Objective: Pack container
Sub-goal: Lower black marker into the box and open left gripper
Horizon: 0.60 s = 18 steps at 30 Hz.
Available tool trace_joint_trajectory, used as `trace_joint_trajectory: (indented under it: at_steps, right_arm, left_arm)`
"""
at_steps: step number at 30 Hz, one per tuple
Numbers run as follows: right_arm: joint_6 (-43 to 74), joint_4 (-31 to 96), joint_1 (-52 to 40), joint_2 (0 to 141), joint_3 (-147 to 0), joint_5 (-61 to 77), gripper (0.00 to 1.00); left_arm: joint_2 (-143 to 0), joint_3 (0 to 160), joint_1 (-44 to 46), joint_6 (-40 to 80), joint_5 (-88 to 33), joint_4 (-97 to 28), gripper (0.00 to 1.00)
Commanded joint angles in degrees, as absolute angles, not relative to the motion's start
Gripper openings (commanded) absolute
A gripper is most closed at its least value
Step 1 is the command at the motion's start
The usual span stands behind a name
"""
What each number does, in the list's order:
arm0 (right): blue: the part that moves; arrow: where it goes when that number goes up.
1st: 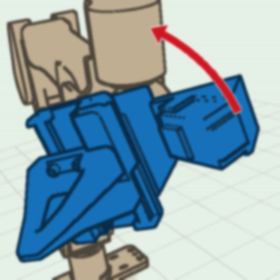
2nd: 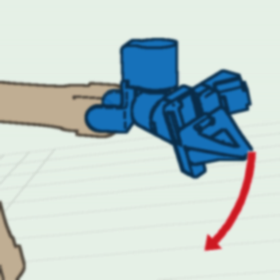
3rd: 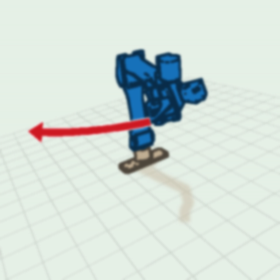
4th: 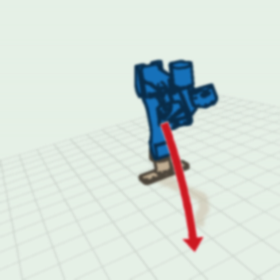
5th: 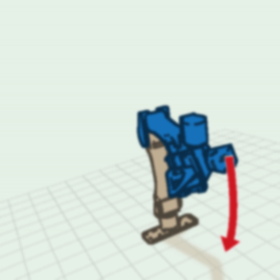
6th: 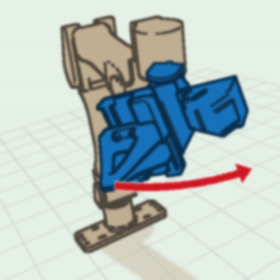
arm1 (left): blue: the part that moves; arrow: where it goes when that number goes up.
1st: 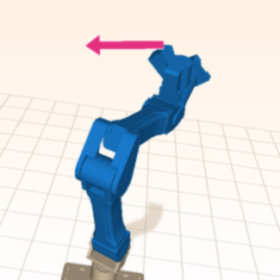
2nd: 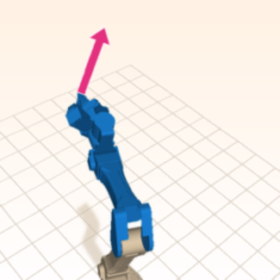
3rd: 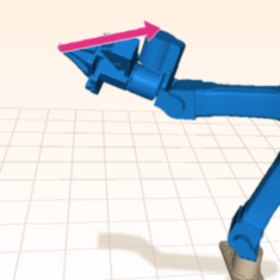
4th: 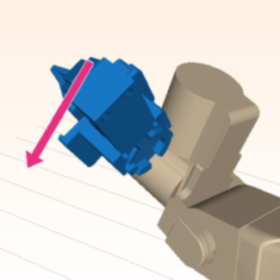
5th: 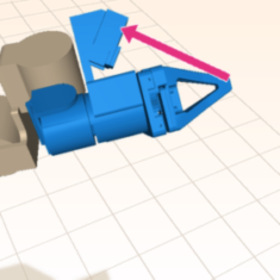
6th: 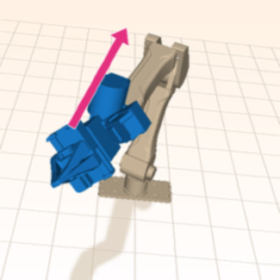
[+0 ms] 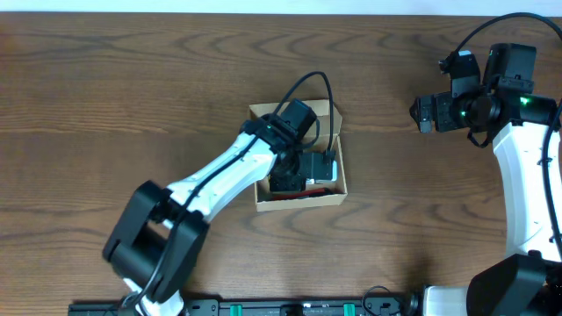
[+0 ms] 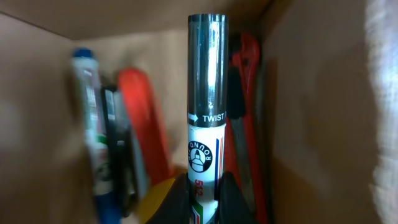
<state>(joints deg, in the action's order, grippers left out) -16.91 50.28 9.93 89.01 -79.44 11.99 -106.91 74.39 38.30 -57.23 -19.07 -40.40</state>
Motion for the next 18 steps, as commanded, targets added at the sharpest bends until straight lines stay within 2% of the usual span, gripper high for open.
trace_joint_trajectory:
  at_steps: [1, 2, 3, 5, 7, 8, 9, 13, 16, 18]
  right_arm:
    - [-16.3, 50.4, 10.2, 89.4, -79.9, 12.0, 0.99]
    - [-16.3, 50.4, 10.2, 89.4, -79.9, 12.0, 0.99]
    - [-16.3, 50.4, 10.2, 89.4, -79.9, 12.0, 0.99]
    - [-16.3, 50.4, 10.2, 89.4, -79.9, 12.0, 0.99]
    - [-16.3, 50.4, 10.2, 89.4, -79.9, 12.0, 0.99]
    - [-16.3, 50.4, 10.2, 89.4, -79.9, 12.0, 0.99]
    - [-16.3, 50.4, 10.2, 89.4, -79.9, 12.0, 0.99]
    - [-16.3, 50.6, 10.2, 89.4, -79.9, 12.1, 0.99]
    - [-16.3, 50.3, 10.2, 89.4, -79.9, 12.3, 0.99]
    - [-15.4, 50.1, 10.2, 89.4, -79.9, 12.3, 0.99]
  left_arm:
    - [-108.5, 74.6, 38.2, -57.8, -18.3, -40.4, 0.06]
    - [-108.5, 74.6, 38.2, -57.6, -18.1, -40.4, 0.06]
    - [-108.4, 74.7, 38.2, -57.6, -17.9, -40.4, 0.16]
    - [-108.3, 74.8, 38.2, -56.0, -17.0, -40.2, 0.47]
    - [-108.2, 74.9, 38.2, -54.7, -16.7, -40.3, 0.47]
    - [-108.1, 75.1, 38.2, -53.9, -16.7, -40.3, 0.58]
    - [-108.0, 75.4, 38.2, -53.0, -16.3, -40.4, 0.74]
    - [-106.5, 77.9, 38.2, -50.2, -15.9, -40.8, 0.86]
    - [-104.7, 80.9, 38.2, -49.6, -15.8, -42.2, 0.85]
    - [-103.5, 83.5, 38.0, -48.5, -15.4, -43.9, 0.80]
